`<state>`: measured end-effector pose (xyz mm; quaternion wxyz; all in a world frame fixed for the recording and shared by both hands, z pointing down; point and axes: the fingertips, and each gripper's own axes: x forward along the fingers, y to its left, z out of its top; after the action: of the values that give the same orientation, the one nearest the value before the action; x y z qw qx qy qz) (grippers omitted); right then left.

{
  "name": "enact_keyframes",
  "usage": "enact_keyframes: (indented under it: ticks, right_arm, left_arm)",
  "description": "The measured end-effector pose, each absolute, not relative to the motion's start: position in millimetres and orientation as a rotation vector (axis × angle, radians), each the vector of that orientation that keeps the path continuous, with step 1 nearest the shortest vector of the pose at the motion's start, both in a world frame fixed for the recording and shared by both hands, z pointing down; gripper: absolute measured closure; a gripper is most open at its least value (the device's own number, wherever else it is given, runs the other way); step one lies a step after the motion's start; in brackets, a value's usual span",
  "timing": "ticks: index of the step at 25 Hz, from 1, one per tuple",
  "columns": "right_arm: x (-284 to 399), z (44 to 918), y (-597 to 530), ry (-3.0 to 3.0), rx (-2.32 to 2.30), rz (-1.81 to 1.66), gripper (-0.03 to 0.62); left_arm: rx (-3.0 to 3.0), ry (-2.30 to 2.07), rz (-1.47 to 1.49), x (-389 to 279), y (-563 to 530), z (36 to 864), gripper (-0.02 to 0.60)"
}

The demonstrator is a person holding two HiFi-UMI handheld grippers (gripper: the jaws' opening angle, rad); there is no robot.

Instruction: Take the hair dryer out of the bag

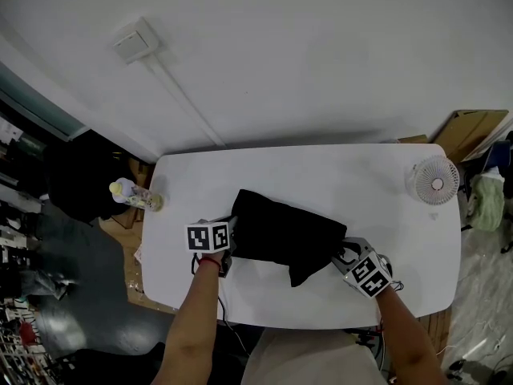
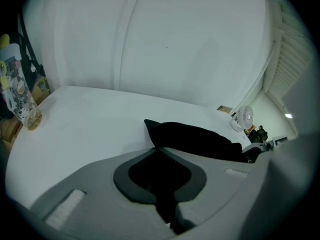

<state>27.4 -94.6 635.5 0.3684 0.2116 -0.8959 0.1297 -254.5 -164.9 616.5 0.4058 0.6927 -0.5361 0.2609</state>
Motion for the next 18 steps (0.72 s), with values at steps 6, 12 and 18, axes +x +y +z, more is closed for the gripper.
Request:
enact_keyframes:
  ticks: [6, 12, 18]
  right_arm:
    - [40, 632, -89, -2.302, 0.548, 0.33, 0.431]
    - [52, 627, -85, -2.308, 0.543, 0.315, 0.431]
    - [72, 625, -76, -2.309, 0.531, 0.307, 0.431]
  left_arm:
    - [1.722, -1.389, 0.658, -261, -163, 616, 0.563]
    - [1.705, -1.411, 0.675, -262, -161, 616, 0.563]
    - [1.687, -1.426, 0.691, -264, -160, 617, 0.563]
